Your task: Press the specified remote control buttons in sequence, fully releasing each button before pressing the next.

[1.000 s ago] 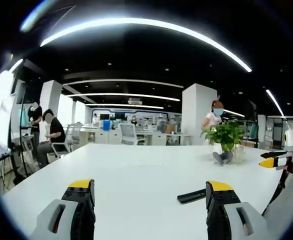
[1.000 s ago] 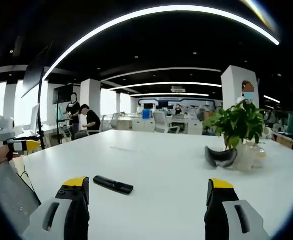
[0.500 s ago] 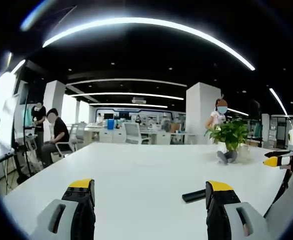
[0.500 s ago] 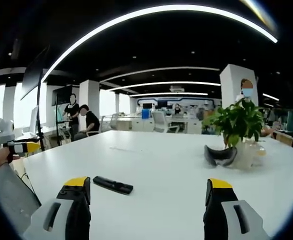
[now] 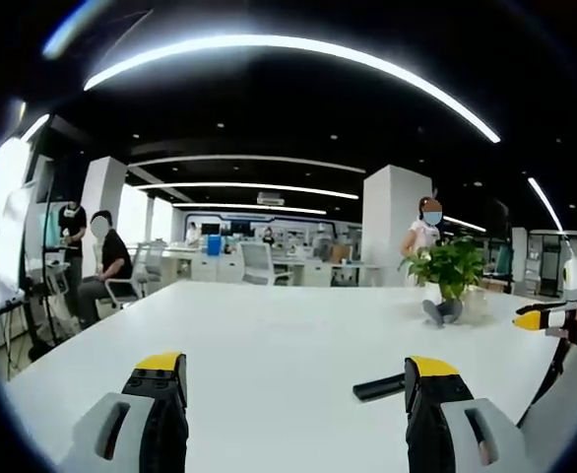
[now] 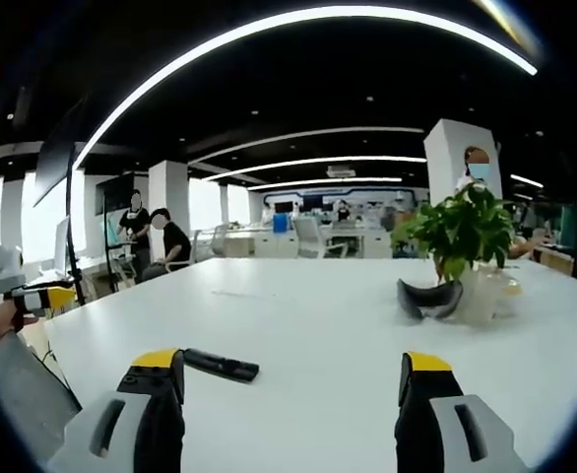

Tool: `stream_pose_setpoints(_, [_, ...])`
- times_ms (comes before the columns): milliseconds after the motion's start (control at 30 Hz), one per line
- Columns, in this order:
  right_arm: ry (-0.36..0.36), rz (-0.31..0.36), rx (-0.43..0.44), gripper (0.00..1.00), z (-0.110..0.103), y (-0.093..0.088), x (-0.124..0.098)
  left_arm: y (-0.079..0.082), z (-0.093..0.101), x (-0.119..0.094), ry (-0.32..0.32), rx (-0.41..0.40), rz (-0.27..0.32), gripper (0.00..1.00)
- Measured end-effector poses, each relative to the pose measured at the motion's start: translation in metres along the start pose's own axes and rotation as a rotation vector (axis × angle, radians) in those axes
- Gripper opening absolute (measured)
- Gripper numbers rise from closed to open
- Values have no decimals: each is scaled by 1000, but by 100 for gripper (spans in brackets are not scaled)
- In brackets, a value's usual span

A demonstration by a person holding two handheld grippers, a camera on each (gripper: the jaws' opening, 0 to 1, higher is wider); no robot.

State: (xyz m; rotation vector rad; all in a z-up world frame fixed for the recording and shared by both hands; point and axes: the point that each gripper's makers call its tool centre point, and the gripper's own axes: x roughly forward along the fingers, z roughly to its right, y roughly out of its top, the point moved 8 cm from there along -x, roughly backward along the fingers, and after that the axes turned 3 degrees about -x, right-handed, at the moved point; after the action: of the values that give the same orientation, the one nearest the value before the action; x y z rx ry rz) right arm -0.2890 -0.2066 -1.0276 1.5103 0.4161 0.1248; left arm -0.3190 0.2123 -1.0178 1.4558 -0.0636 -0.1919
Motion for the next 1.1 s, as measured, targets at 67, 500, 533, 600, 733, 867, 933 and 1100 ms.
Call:
stream_pose_setpoints(67, [0, 1, -3, 89, 0, 0, 0, 0, 0, 1, 0, 1, -4, 95])
stream_pose_setpoints(500, [-16, -35, -47, 85, 2, -2, 1, -9, 9, 9, -82, -29, -108, 94])
stream_pose_setpoints(533, [-18, -41, -50, 85, 2, -3, 1, -10, 10, 10, -83, -27, -111, 94])
stream_pose_setpoints(600, [-19, -55, -53, 83, 2, -4, 1, -10, 11, 10, -87, -27, -115, 94])
stream_pose_setpoints(733, [-13, -61, -58, 84, 1, -5, 2, -11, 8, 9, -77, -43, -124, 94])
stream_pose_setpoints(867, [-2, -62, -54, 84, 0, -5, 2, -11, 5, 8, -67, -72, -119, 94])
stream_pose_setpoints(933, [0, -65, -32, 84, 1, -6, 3, -11, 5, 8, -70, -85, -119, 95])
stream_pose_setpoints(1100, [-9, -62, -21, 84, 2, -6, 2, -11, 6, 10, -94, -105, -148, 95])
